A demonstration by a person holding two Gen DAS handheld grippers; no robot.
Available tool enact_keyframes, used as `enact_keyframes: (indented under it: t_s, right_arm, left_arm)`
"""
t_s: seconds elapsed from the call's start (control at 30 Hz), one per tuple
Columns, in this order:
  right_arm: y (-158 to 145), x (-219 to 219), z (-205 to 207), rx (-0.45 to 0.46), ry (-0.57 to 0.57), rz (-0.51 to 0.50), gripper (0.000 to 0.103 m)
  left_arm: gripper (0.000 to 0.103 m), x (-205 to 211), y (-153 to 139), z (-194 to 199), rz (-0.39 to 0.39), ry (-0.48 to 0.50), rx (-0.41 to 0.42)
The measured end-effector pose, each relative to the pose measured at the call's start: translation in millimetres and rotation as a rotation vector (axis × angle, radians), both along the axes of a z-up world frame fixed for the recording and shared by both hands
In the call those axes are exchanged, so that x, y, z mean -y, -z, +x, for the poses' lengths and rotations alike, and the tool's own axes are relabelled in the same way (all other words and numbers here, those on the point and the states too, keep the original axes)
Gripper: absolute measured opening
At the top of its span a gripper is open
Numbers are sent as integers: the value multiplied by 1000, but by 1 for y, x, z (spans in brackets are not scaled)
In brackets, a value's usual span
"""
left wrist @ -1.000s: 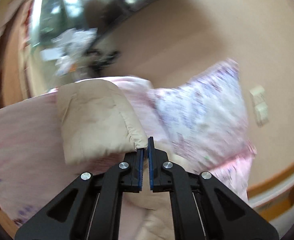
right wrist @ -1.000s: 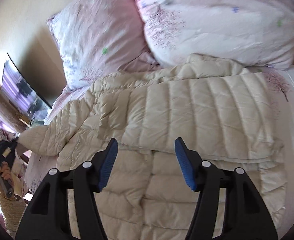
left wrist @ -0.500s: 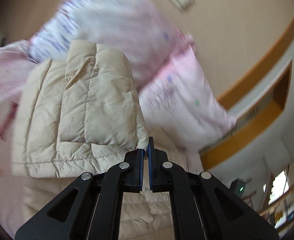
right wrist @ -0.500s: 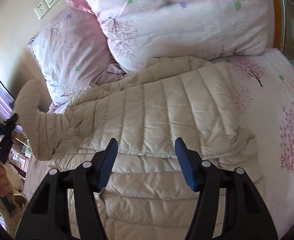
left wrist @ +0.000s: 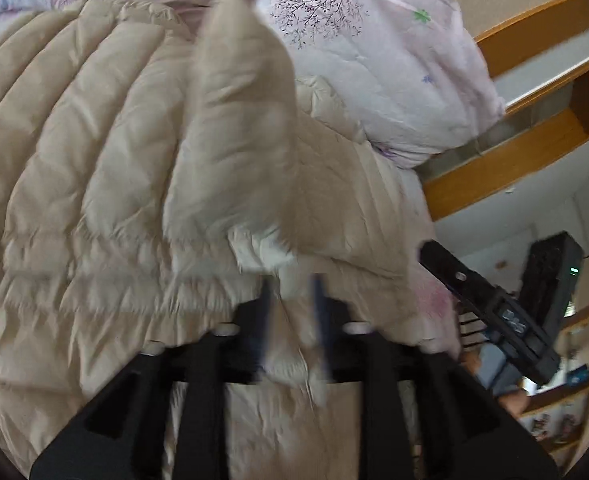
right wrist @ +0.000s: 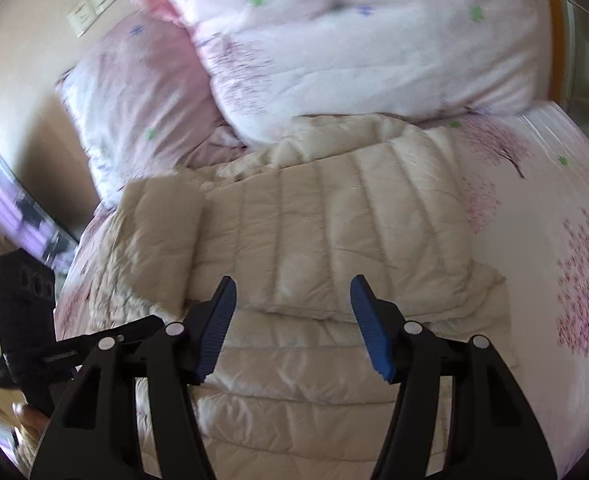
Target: Fold large clothes
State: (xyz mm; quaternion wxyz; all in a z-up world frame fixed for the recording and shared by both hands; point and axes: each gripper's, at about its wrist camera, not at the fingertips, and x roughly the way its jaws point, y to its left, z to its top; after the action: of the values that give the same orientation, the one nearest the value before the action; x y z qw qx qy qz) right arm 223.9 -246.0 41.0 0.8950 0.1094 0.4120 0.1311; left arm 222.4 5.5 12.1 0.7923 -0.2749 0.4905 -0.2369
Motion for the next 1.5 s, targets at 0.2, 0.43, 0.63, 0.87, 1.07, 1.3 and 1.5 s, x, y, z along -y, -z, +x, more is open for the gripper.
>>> enact_keyframes:
  t_s: [0.2,0.43,0.63,0.87,1.07,1.3,1.5]
  right_arm:
    - [-1,-60,-7,50,-201,-103,60]
    - [11,-109,-8,57,-319,-172,60]
    - [24,-140,11,80,-251,-306,31]
    - [17,-94,33,63,-79,-96,6]
    - [41,-50,37,-69,-6,55,27]
    - [39,-17,40,-74,89,157,31]
    - [43,-8,34,-67,108,173,5]
  left_arm:
    - [64,-67,-32,-48,135,-122,162]
    - [64,-137,-13,-100,436,-244,118]
    - [64,-162,-1,-118,426,-267,99]
    - [64,-165,3,-119,397,-267,107]
    - [64,-164,9,-119,367,-236,114]
    - [64,-161,7,-125,343,-212,141]
    - [64,-163,11,-128,318,-198,120]
